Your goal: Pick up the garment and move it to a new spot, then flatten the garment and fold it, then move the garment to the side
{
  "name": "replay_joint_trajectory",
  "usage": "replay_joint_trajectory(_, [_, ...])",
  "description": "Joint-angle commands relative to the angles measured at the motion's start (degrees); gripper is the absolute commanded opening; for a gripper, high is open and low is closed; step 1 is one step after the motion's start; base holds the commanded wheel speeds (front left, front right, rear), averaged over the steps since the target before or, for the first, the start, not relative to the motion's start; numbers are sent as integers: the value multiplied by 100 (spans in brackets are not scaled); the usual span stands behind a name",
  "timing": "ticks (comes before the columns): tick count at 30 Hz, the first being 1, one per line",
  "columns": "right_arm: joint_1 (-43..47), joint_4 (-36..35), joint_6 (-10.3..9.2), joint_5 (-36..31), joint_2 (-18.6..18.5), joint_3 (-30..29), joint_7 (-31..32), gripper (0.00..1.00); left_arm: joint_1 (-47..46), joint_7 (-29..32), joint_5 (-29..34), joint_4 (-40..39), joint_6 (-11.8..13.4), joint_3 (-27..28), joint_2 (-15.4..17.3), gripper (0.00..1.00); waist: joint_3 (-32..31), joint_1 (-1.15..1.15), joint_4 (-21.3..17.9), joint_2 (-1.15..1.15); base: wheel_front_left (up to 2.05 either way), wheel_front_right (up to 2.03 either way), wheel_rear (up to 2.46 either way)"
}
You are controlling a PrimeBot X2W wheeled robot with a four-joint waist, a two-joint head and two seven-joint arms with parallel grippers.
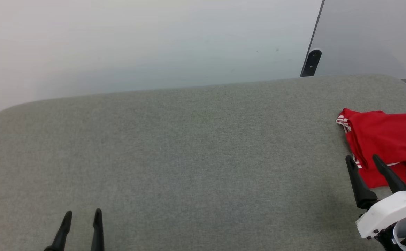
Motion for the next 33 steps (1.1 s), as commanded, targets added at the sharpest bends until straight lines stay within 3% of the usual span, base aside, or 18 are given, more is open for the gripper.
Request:
replay_joint_trajectory(1, [57,-29,-10,0,9,7,-1,100,50,-34,-85,-36,-45,-18,-8,100,0,0,-11,0,0,0,0])
replay_joint_trajectory(6, [44,-31,-10,41,4,7,-24,100,54,-51,-36,-50,9,-9,31,100,3,0,-31,0,0,0,0])
replay_joint_trajectory(7, [0,9,0,26,6,-2,-10,0,-1,-46,-65,-29,2,-14,7,0,3,0,-31,0,0,0,0])
replay_joint_trajectory(11, [101,238,0,78,73,-9,-1,0,-13,-32,-146,193,-2,-44,-76,0,2,0,-29,0,0,0,0])
replay_joint_trajectory(33, [-7,671,-1,2082,231,-118,-178,0,-578,472,-2308,675,-155,31,-195,0,0,0,50,0,0,0,0])
